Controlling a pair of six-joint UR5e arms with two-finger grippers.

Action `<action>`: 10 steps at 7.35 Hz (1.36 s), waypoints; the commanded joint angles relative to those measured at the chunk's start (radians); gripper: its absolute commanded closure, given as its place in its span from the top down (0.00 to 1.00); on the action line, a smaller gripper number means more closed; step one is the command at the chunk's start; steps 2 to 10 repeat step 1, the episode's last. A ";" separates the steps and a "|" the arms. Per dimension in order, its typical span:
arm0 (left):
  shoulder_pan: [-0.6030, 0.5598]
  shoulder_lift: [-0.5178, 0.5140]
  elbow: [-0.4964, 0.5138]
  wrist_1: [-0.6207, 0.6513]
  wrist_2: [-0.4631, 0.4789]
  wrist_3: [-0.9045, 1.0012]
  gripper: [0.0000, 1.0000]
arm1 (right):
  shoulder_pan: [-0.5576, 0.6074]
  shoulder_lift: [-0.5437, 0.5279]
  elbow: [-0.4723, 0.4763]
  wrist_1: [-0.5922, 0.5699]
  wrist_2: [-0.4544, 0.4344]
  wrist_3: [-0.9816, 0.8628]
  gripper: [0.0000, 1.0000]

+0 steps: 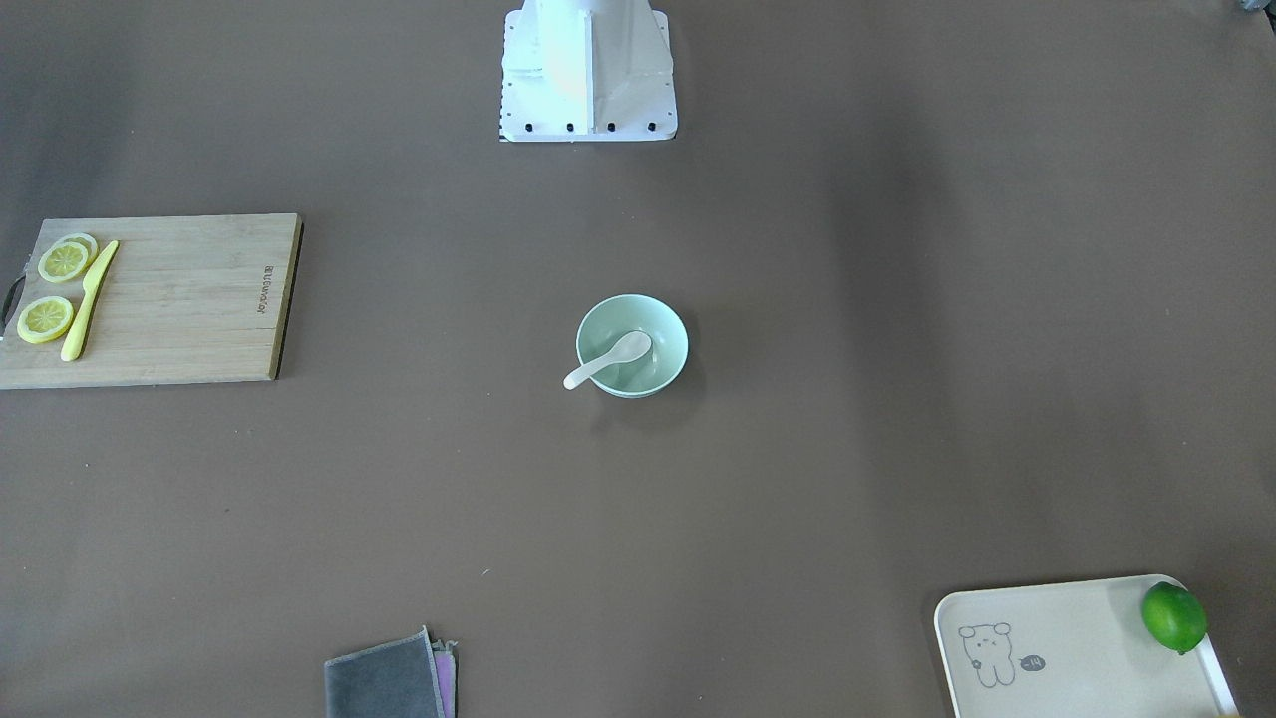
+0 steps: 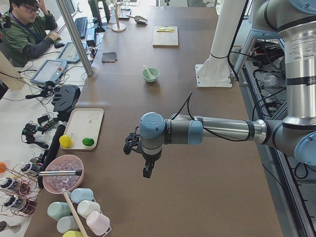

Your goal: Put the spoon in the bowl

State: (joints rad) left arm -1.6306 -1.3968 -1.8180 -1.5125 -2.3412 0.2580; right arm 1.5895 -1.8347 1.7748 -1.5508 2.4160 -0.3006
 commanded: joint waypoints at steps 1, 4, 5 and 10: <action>0.000 -0.001 -0.001 0.000 0.000 0.000 0.98 | -0.002 0.000 0.000 0.000 0.000 0.002 1.00; 0.000 -0.001 -0.001 0.000 0.000 0.000 0.98 | -0.002 0.000 0.000 0.000 0.000 0.002 1.00; 0.000 -0.001 -0.001 0.000 0.000 0.000 0.98 | -0.002 0.000 0.000 0.000 0.000 0.002 1.00; 0.000 -0.001 -0.001 0.000 0.000 0.000 0.98 | -0.002 0.000 0.000 0.000 0.000 0.002 1.00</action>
